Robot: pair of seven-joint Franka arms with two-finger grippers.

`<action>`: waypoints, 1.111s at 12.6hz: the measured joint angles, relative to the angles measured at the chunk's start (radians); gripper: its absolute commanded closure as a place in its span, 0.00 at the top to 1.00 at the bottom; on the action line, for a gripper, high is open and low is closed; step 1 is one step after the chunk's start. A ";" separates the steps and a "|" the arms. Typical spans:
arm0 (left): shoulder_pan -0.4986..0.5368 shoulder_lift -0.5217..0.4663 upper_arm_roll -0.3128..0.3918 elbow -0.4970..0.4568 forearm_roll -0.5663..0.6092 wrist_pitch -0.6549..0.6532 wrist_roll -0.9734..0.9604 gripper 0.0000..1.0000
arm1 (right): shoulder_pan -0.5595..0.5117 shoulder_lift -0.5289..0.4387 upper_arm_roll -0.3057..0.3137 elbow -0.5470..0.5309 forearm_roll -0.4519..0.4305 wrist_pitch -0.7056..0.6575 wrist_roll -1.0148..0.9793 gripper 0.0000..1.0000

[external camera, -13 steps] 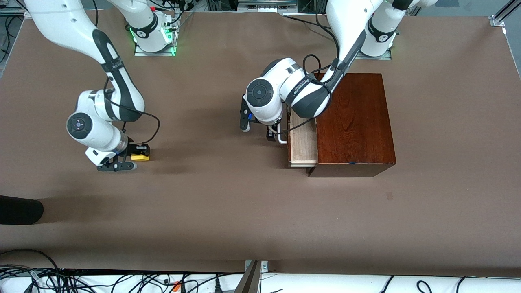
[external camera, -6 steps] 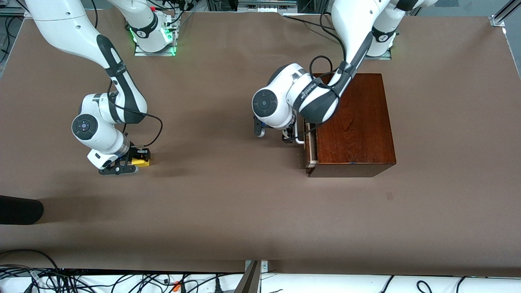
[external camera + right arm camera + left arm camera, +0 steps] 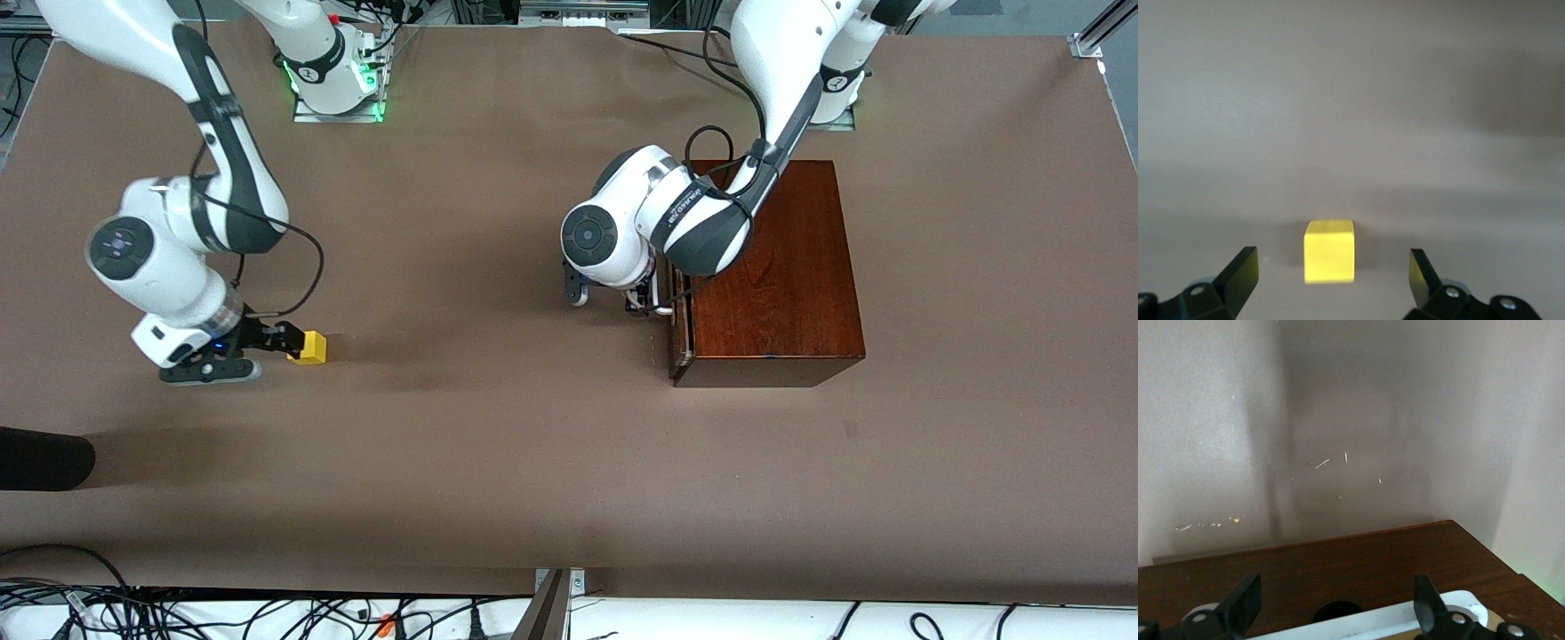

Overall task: Open drawer, take yellow block, close drawer
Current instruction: 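Open the right gripper and withdraw it from the yellow cube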

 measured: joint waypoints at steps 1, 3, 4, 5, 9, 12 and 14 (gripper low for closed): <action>0.002 0.000 0.000 0.000 0.000 -0.001 0.000 1.00 | 0.000 -0.047 0.008 0.019 0.000 -0.058 0.000 1.00; 0.004 0.000 0.001 0.000 0.000 -0.002 0.000 1.00 | 0.000 -0.147 0.020 0.032 0.000 -0.175 0.000 1.00; 0.006 0.000 0.001 -0.001 0.000 -0.003 0.000 1.00 | 0.000 -0.198 0.022 0.032 0.000 -0.232 0.000 1.00; 0.008 0.000 0.001 -0.001 0.000 -0.005 0.000 1.00 | 0.000 -0.245 0.024 0.035 0.000 -0.293 -0.002 1.00; 0.015 0.000 0.001 -0.003 0.000 -0.010 0.000 1.00 | 0.000 -0.309 0.029 0.182 0.052 -0.541 -0.020 1.00; 0.020 0.000 0.001 -0.003 0.000 -0.012 0.000 1.00 | 0.000 -0.304 0.029 0.223 0.054 -0.571 -0.027 1.00; 0.020 0.000 0.001 -0.003 0.000 -0.012 0.000 1.00 | 0.000 -0.300 0.029 0.230 0.054 -0.572 -0.027 1.00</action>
